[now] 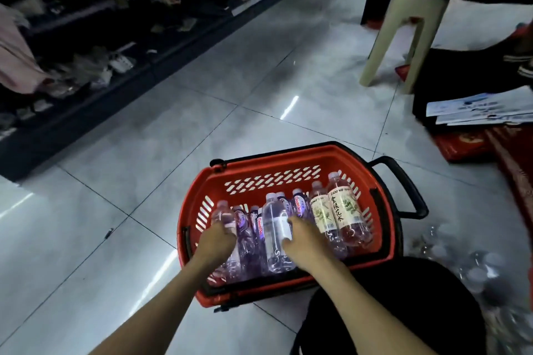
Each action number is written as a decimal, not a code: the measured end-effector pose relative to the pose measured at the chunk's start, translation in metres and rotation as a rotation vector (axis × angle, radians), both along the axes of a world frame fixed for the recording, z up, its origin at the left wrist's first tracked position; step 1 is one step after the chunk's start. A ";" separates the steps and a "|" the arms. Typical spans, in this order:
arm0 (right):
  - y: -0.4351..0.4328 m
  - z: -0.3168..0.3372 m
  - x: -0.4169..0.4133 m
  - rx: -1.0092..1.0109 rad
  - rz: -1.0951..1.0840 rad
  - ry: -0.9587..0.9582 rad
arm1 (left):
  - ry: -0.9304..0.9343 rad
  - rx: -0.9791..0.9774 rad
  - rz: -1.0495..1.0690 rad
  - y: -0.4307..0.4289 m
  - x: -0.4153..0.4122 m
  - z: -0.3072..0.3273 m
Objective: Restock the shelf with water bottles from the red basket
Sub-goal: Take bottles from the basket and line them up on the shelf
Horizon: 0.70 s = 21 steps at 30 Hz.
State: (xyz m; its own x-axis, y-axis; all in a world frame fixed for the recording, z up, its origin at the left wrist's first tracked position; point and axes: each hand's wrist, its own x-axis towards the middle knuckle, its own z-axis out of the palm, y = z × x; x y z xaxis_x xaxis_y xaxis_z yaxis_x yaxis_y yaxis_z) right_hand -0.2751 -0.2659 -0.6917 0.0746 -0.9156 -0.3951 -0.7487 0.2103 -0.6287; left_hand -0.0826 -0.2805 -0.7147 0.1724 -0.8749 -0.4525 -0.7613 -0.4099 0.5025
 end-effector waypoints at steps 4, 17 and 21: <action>-0.018 -0.030 0.020 0.071 0.086 -0.055 | 0.178 0.120 0.331 0.001 -0.005 -0.031; -0.041 -0.078 0.015 0.211 -0.159 0.160 | 0.190 -0.133 0.423 -0.013 0.007 -0.057; -0.047 -0.085 0.012 0.111 -0.199 -0.088 | 0.170 -0.084 0.464 -0.021 0.002 -0.076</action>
